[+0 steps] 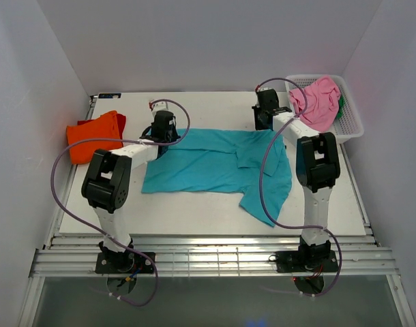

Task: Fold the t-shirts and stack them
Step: Fold the flattened tshirt in 1/3 of the way

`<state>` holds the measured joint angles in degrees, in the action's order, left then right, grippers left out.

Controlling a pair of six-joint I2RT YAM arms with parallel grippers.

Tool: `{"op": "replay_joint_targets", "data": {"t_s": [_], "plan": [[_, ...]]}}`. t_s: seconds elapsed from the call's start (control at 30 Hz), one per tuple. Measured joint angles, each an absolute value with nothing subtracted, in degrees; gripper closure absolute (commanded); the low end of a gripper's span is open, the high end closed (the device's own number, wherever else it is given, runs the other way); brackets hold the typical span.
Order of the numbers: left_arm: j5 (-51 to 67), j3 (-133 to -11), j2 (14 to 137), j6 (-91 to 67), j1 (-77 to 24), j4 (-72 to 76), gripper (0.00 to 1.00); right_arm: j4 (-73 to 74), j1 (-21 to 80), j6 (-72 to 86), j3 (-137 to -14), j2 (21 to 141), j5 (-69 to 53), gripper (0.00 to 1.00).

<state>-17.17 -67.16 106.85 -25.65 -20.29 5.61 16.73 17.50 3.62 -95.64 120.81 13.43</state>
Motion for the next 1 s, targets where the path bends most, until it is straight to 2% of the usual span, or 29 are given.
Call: {"op": "replay_joint_targets", "data": {"t_s": [0.2,1.0], "plan": [[-15.14,-69.49,112.77,-25.71,-18.26,4.62,1.0,18.61,14.26,3.01,-99.22,129.01,11.79,0.92],[-13.89,-71.81,117.97,-26.28,-14.48,4.8,1.0,19.64,9.02,2.52,-101.71,129.4,11.03,0.92]]}}
